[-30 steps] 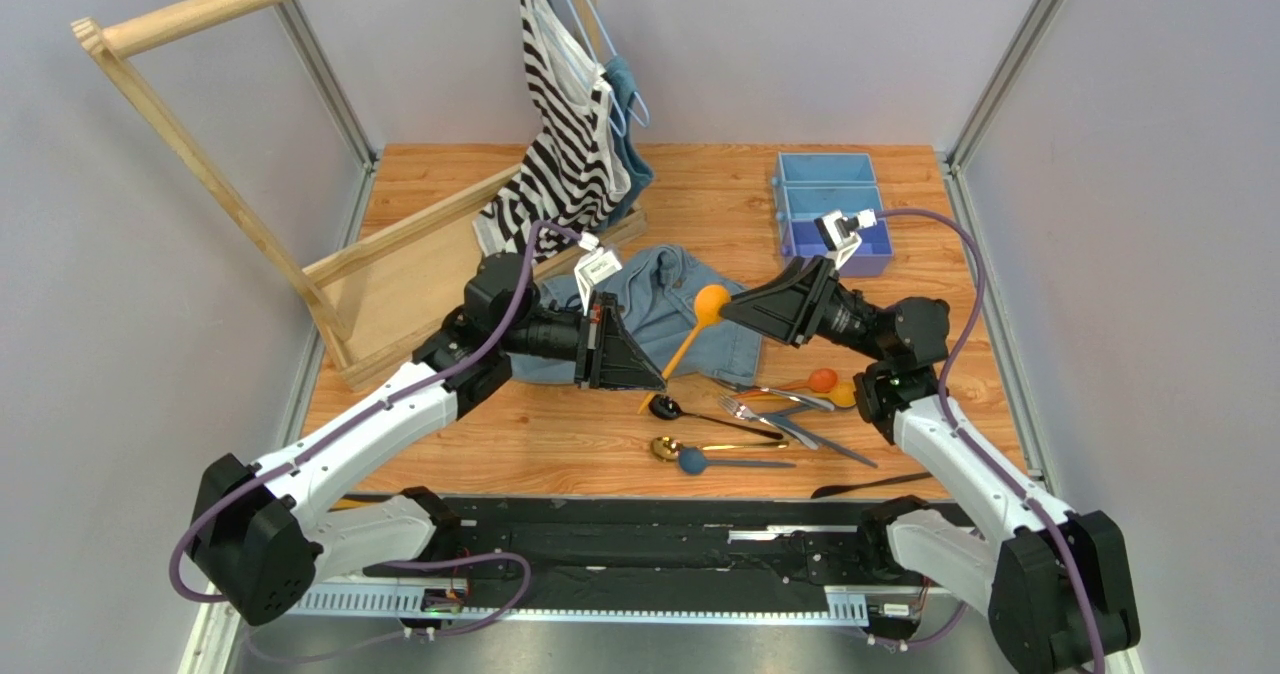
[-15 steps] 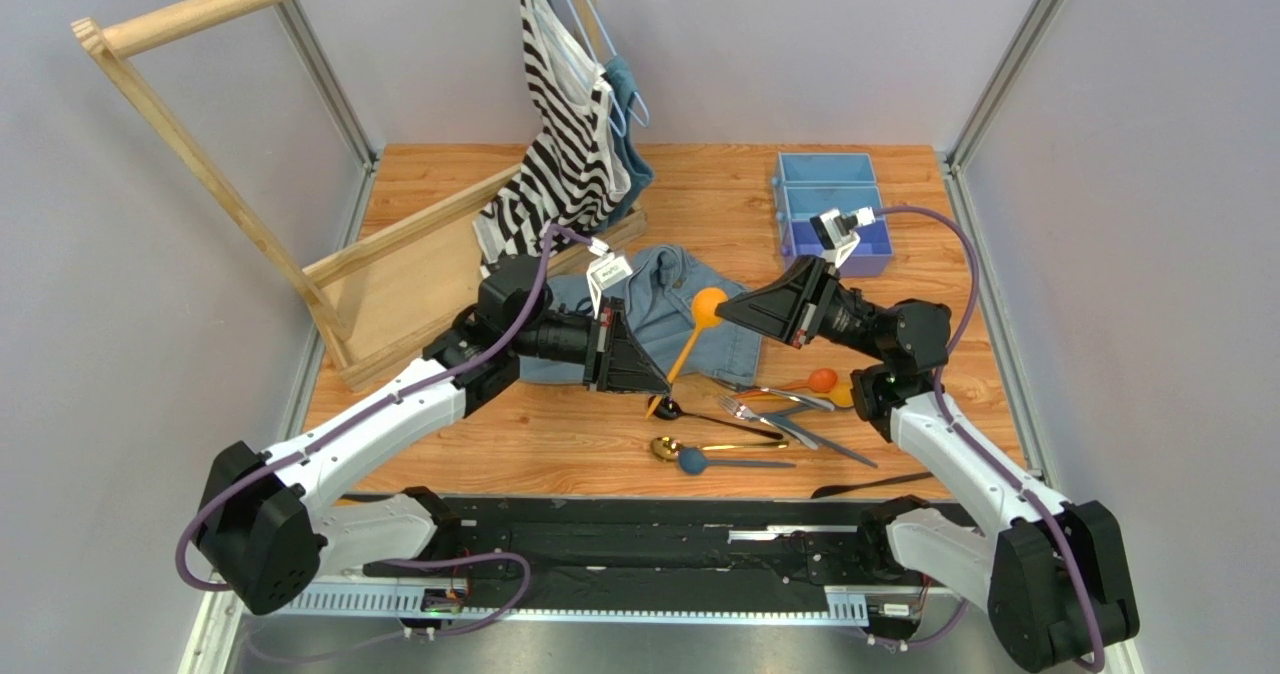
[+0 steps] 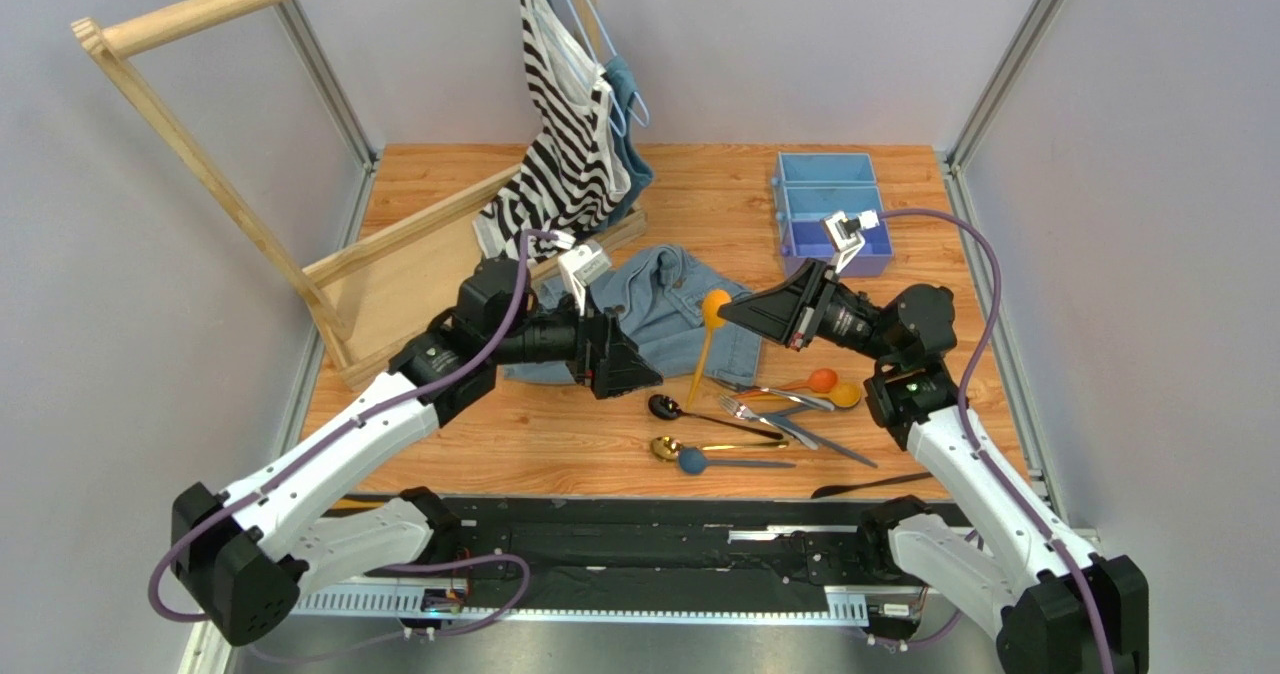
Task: Sort the eating utensils into containers
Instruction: Pick up the spoon from the center of the board, then place the spoon in the storage box.
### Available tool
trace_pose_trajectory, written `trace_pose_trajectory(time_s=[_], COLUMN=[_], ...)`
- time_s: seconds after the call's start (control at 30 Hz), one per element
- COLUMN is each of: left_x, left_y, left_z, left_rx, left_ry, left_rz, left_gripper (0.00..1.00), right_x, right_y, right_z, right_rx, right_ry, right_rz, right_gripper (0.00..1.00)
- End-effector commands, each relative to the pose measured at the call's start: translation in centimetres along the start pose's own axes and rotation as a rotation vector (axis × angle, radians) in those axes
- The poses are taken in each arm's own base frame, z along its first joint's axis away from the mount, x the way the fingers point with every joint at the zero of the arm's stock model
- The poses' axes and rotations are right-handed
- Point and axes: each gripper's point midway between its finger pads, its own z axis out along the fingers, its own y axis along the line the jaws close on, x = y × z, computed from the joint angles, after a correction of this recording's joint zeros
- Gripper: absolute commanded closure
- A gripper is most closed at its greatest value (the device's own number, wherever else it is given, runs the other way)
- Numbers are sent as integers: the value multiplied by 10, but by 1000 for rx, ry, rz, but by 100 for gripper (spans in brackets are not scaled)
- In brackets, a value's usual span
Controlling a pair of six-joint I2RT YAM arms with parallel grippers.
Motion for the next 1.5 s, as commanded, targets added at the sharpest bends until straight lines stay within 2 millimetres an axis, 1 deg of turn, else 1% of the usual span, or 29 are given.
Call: trace_pose_trajectory(time_s=[0.0,0.07,0.1,0.13,0.2,0.23,0.33,0.47,0.53,0.73,0.77,0.8,0.83,0.87,0.9,1.0,1.03,1.07,1.13,1.17,1.2,1.23,1.27,1.3,1.33,1.37,1.4,1.43,1.47], left_x=[-26,-32,-29,-34,-30,-34,-29,-20,-20,-15,-14,-14,-13,-13,-13,-12,-11,-12,-10,-9,-10,-10,-9,-9,-9,-8,-8,-8,-7], left_y=[19,33,42,55,70,80,97,109,112,113,114,113,113,112,110,107,106,105,103,103,101,101,101,99,99,99,98,97,97], left_z=[-21,-32,-38,-49,-62,-75,-95,-104,-103,-92,-91,-91,-90,-90,-90,-89,-88,-89,-89,-89,-89,-90,-89,-88,-89,-88,-86,-85,-84], left_rx=[-219,-332,-390,-491,-596,-685,-822,-902,-915,-884,-880,-876,-870,-864,-859,-839,-830,-825,-816,-815,-808,-806,-801,-794,-794,-789,-775,-767,-764], left_ry=[-85,-129,-127,-167,-169,-198,-201,-152,-134,-92,-88,-89,-84,-86,-92,-95,-93,-98,-102,-101,-109,-110,-111,-109,-109,-110,-106,-107,-105], left_rz=[74,71,54,50,43,44,42,62,58,52,54,53,54,54,55,53,54,54,54,52,51,53,50,52,51,51,51,53,54], left_gripper=[6,6,6,6,6,6,5,5,6,6,5,5,6,5,6,6,6,6,6,6,6,6,6,6,6,6,6,6,6], right_x=[-9,-14,-14,-16,-21,-24,-32,-55,-66,-124,-131,-148,-155,-162,-178,-200,-212,-216,-236,-243,-250,-262,-267,-273,-277,-289,-295,-305,-320], right_y=[-20,-31,-38,-44,-58,-63,-79,-98,-101,-116,-126,-123,-126,-136,-133,-149,-146,-156,-157,-168,-171,-165,-178,-181,-194,-189,-190,-205,-200], right_z=[0,0,-2,-3,-6,-8,-15,-28,-32,-35,-33,-33,-33,-28,-28,-26,-23,-21,-22,-26,-28,-25,-28,-31,-32,-29,-26,-38,-38], right_rx=[136,185,214,238,310,335,416,526,545,612,621,613,612,605,594,578,558,553,546,566,571,559,586,598,622,612,611,645,646], right_ry=[-20,-48,-53,-64,-95,-111,-161,-289,-341,-503,-514,-546,-556,-559,-585,-612,-624,-624,-659,-674,-688,-703,-714,-728,-730,-745,-746,-763,-782], right_rz=[-54,-55,-41,-40,-36,-37,-44,-67,-73,-91,-73,-78,-67,-46,-52,-31,-40,-34,-51,-48,-54,-76,-72,-80,-74,-94,-101,-107,-123], right_gripper=[100,100,100,100,100,100,100,100,100,100,100,100,100,100,100,100,100,100,100,100,100,100,100,100,100,100,100,100,100])
